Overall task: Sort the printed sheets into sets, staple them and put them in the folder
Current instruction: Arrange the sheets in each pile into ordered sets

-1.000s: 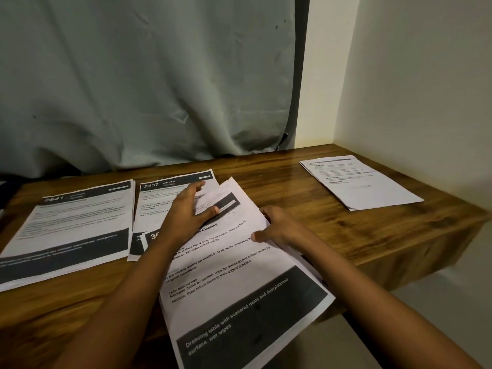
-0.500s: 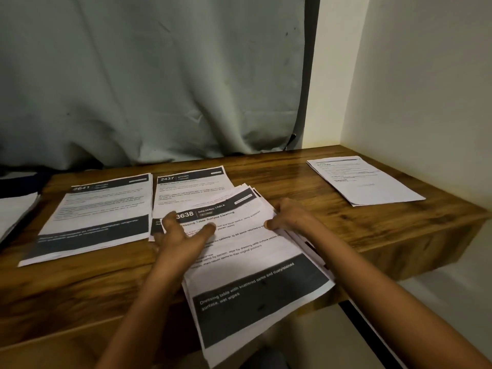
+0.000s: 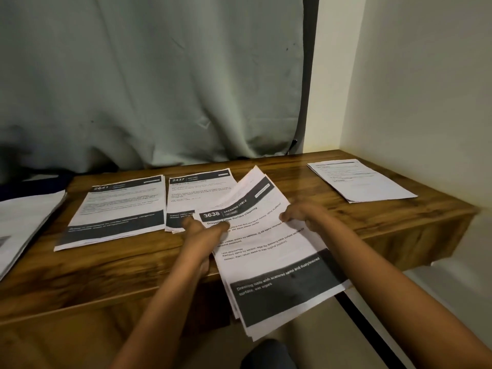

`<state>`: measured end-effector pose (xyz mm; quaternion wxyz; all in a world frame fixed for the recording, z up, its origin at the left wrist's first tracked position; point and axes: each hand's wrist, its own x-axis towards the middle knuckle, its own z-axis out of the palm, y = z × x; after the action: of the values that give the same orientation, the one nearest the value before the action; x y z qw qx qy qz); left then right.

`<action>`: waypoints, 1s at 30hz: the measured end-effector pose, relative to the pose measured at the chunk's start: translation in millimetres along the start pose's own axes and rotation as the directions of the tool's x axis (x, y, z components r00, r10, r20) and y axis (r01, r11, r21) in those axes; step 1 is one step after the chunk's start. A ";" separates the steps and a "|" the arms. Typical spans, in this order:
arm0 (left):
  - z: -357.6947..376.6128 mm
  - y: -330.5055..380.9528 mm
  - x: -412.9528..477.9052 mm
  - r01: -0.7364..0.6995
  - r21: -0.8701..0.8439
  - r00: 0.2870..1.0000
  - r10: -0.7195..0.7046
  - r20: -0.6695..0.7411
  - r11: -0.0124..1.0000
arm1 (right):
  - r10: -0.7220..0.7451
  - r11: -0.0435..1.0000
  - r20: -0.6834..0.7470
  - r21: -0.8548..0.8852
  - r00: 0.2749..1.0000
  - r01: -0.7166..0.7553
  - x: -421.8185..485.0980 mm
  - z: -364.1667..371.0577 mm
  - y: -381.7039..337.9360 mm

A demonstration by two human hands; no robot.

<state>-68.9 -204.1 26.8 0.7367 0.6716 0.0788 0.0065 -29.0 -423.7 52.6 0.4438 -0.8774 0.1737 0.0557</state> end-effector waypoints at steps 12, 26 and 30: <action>37.5 114.7 23.4 -0.557 0.095 0.827 0.540 0.158 0.825 | -0.371 0.668 -0.379 0.525 0.848 0.527 -20.6 -81.2 -61.5; 43.5 104.7 60.3 -0.735 0.152 0.678 0.722 0.137 0.661 | -0.425 0.605 -0.513 0.451 0.746 0.656 7.0 -48.0 -57.7; 46.3 93.0 68.7 -0.707 0.210 0.704 0.700 0.122 0.675 | -0.451 0.656 -0.497 0.379 0.741 0.653 11.8 -43.1 -57.8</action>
<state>13.7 -232.8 115.5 0.5911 0.7344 -0.1970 0.2690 0.1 -429.6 119.4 0.6235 -0.7233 -0.0202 -0.2962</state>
